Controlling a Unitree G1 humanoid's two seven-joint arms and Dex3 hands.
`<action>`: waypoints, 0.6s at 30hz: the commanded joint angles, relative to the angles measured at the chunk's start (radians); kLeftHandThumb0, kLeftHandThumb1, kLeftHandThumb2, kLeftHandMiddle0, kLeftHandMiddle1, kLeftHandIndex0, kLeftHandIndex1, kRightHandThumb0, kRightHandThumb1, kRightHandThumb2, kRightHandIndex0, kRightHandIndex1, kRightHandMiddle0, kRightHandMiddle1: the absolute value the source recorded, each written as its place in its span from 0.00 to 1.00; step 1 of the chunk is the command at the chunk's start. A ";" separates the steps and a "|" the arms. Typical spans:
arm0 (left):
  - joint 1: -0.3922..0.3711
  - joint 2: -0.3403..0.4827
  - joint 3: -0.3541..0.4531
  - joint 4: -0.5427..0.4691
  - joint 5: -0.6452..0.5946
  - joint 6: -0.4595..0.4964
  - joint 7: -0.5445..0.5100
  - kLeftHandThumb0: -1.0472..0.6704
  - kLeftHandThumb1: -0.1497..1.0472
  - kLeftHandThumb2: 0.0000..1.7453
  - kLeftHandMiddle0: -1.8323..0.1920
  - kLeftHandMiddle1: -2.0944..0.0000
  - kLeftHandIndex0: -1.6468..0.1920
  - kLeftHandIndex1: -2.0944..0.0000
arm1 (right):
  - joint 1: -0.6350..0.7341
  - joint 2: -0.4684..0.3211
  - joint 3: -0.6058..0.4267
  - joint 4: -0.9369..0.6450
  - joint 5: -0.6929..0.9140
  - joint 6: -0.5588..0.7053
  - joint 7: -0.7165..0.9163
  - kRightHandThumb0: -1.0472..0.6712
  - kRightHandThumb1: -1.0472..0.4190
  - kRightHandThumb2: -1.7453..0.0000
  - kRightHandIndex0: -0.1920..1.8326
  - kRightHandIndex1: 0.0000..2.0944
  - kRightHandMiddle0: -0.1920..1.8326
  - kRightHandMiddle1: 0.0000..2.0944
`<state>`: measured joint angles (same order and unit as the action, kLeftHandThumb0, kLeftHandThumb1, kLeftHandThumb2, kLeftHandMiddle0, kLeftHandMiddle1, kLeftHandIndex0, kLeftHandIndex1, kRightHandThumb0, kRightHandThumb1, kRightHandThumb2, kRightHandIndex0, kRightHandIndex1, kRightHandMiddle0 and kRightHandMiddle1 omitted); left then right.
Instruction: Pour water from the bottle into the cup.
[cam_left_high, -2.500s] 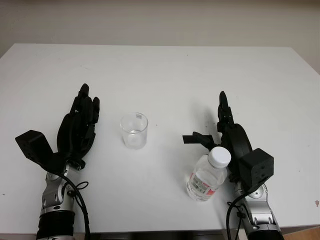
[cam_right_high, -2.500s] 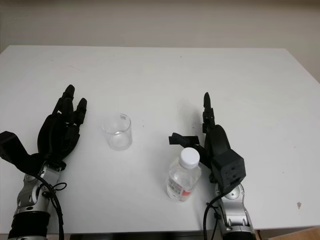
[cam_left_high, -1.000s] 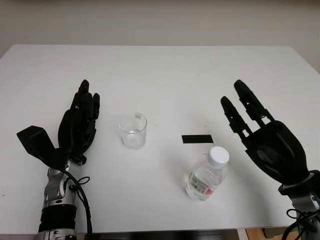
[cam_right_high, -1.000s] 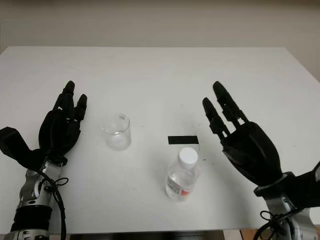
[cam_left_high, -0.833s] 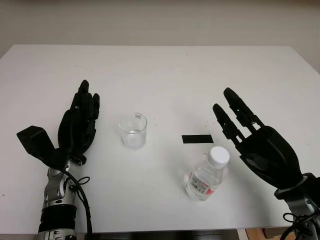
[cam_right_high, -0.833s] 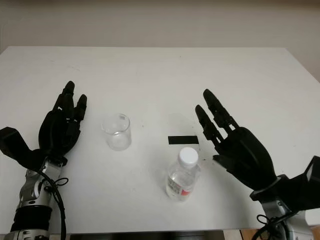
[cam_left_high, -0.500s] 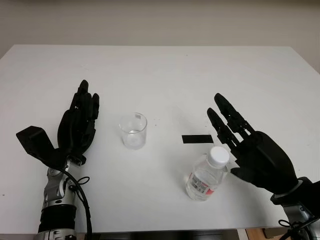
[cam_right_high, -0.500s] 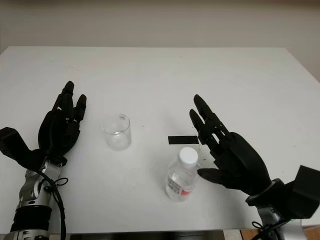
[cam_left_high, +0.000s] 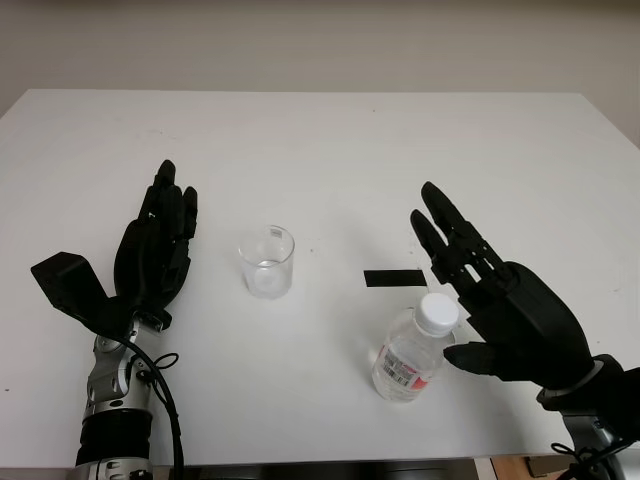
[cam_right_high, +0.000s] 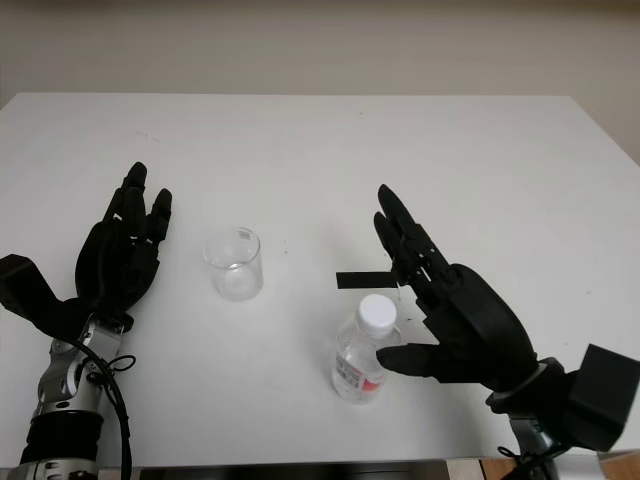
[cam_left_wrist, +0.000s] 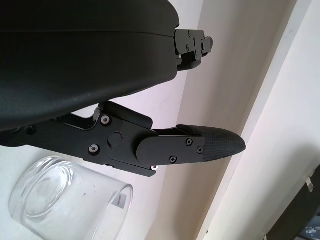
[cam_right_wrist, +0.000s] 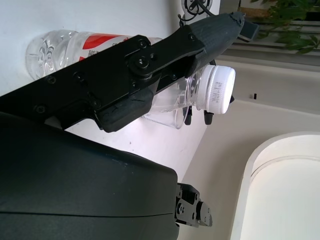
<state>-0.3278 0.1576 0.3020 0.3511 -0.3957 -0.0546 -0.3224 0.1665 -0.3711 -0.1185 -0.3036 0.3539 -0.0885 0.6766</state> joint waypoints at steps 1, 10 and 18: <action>0.002 0.007 0.003 -0.017 -0.002 0.001 0.000 0.20 1.00 0.22 0.94 0.97 0.93 0.97 | 0.010 0.001 0.005 -0.025 -0.003 -0.012 -0.011 0.07 0.08 0.97 0.00 0.00 0.00 0.00; 0.007 0.002 0.000 -0.021 0.003 -0.008 0.001 0.20 1.00 0.22 0.94 0.97 0.93 0.97 | -0.060 0.061 0.100 0.155 -0.026 0.001 -0.019 0.08 0.11 0.97 0.00 0.00 0.00 0.00; 0.017 -0.005 0.003 -0.041 0.001 -0.002 0.023 0.20 1.00 0.21 0.94 0.97 0.92 0.97 | -0.100 0.058 0.159 0.215 -0.106 -0.002 -0.029 0.03 0.11 0.97 0.00 0.00 0.00 0.00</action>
<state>-0.3167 0.1544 0.3021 0.3310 -0.3938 -0.0555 -0.3038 0.0820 -0.3030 0.0381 -0.0866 0.2525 -0.0826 0.6428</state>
